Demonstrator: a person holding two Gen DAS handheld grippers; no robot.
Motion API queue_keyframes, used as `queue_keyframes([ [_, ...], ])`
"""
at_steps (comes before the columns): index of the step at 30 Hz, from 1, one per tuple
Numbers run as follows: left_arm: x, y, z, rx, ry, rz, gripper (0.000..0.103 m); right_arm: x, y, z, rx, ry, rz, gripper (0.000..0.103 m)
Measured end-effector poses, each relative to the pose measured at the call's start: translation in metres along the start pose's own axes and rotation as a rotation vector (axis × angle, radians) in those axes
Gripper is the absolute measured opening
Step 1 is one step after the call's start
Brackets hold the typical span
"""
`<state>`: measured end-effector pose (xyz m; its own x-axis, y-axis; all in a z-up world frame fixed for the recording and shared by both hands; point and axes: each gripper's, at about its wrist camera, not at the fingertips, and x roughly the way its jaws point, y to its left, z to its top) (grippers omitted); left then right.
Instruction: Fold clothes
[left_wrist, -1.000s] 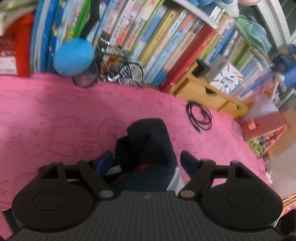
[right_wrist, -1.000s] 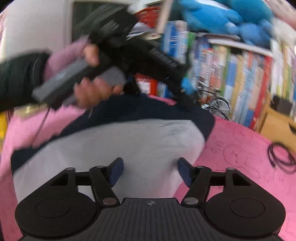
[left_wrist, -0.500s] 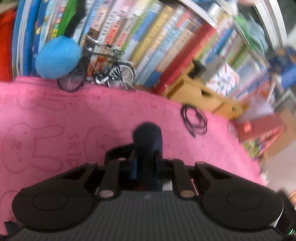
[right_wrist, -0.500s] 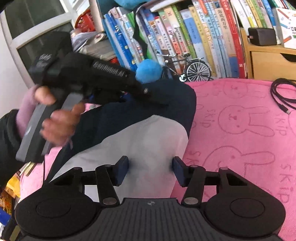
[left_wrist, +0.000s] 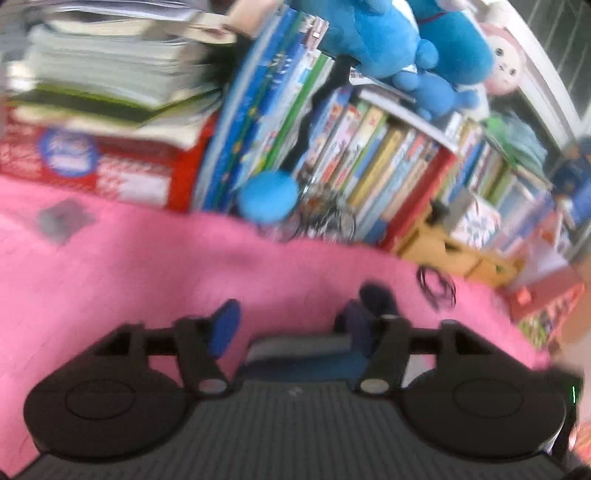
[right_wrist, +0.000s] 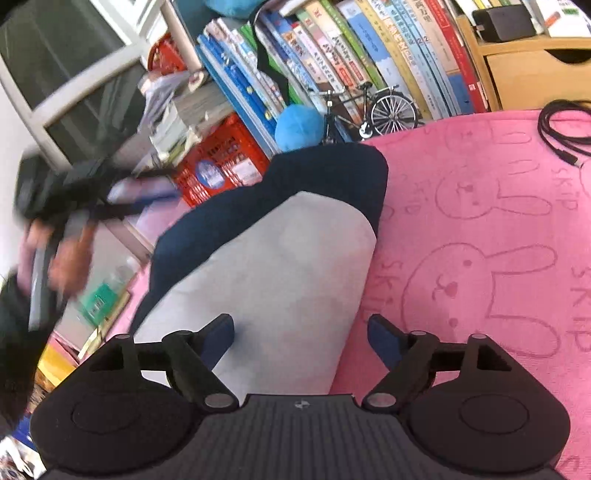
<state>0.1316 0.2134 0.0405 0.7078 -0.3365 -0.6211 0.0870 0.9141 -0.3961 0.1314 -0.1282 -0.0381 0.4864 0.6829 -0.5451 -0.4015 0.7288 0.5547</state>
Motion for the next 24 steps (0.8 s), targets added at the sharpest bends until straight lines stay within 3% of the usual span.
queue_keyframes([
  [2,-0.01,0.007,-0.017,-0.003,0.008,-0.002,0.082,0.002,0.001,0.0,0.004,-0.01,-0.004,0.083],
  [10,0.014,0.035,-0.061,-0.053,0.113,0.016,0.087,0.011,0.012,-0.006,-0.032,-0.048,-0.04,0.092],
  [12,0.022,0.04,-0.068,-0.073,0.121,0.003,0.078,0.014,0.015,-0.007,-0.053,-0.055,-0.047,0.095],
  [13,0.023,0.04,-0.07,-0.069,0.106,-0.005,0.058,0.016,0.017,-0.008,-0.066,-0.06,-0.05,0.096],
  [16,0.025,0.04,-0.075,-0.061,0.067,-0.026,0.037,0.027,0.023,-0.009,-0.109,-0.091,-0.074,0.098],
  [19,0.023,0.041,-0.072,-0.07,0.055,-0.062,0.028,0.032,0.025,-0.003,-0.037,-0.116,-0.081,0.072],
  [20,0.023,0.042,-0.07,-0.083,0.051,-0.08,0.025,0.028,0.023,-0.001,-0.007,-0.132,-0.08,0.055],
  [21,0.024,0.042,-0.068,-0.094,0.048,-0.099,0.024,0.022,0.02,0.0,0.017,-0.147,-0.069,0.046],
  [24,0.034,0.026,-0.055,-0.071,0.022,-0.122,0.019,0.003,0.014,0.009,0.045,-0.188,-0.045,0.037],
])
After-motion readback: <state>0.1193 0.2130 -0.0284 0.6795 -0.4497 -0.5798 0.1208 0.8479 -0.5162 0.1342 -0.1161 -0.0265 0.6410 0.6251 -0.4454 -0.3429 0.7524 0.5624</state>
